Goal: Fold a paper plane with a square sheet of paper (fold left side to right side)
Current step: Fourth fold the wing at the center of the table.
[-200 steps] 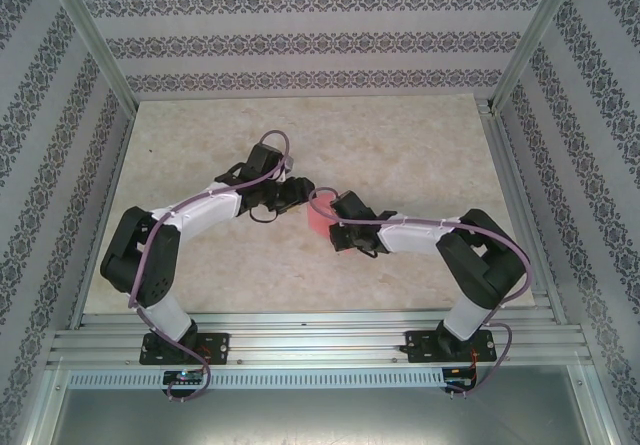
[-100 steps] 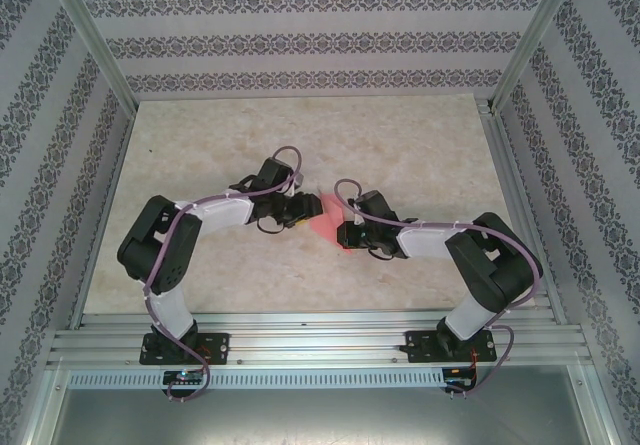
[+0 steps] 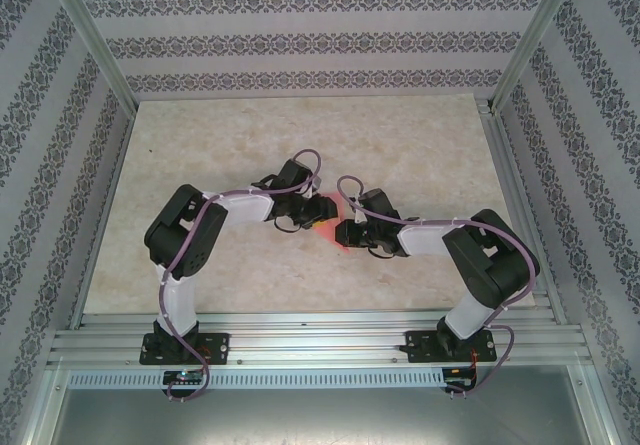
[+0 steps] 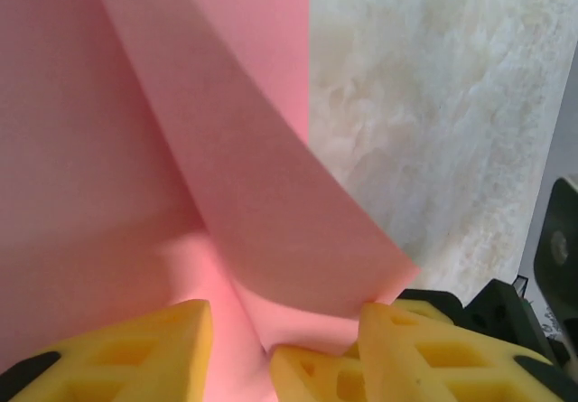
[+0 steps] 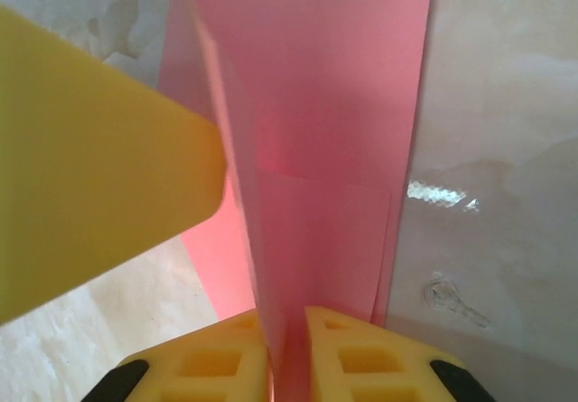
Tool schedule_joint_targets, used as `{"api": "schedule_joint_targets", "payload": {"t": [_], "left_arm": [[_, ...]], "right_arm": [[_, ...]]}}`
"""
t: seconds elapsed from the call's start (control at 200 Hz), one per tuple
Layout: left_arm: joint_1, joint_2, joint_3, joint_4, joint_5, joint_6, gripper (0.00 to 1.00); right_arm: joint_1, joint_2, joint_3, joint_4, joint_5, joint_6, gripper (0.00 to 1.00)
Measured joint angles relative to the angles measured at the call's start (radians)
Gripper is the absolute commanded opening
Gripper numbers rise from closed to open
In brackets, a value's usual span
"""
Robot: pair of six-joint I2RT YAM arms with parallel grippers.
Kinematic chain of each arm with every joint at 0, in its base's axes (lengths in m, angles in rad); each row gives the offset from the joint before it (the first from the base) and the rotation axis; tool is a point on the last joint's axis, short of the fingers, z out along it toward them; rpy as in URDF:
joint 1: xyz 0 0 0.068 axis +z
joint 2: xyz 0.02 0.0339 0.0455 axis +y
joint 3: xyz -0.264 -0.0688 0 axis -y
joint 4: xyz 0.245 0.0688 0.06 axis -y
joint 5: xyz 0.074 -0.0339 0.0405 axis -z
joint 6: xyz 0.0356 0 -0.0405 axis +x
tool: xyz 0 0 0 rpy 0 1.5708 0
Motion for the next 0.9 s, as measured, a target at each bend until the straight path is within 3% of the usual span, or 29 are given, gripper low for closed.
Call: {"api": "schedule_joint_targets", "payload": {"t": [0.18, 0.42, 0.899], "left_arm": [[0.0, 0.022, 0.004, 0.003, -0.008, -0.019, 0.41], [0.0, 0.025, 0.01, 0.002, -0.011, -0.029, 0.41], [0.0, 0.029, 0.019, -0.006, -0.019, -0.029, 0.41]], "right_arm": [[0.0, -0.026, 0.01, -0.06, 0.009, -0.011, 0.23], [0.056, -0.079, 0.083, -0.267, 0.148, -0.089, 0.27], [0.1, -0.064, 0.103, -0.357, 0.221, -0.111, 0.15]]}}
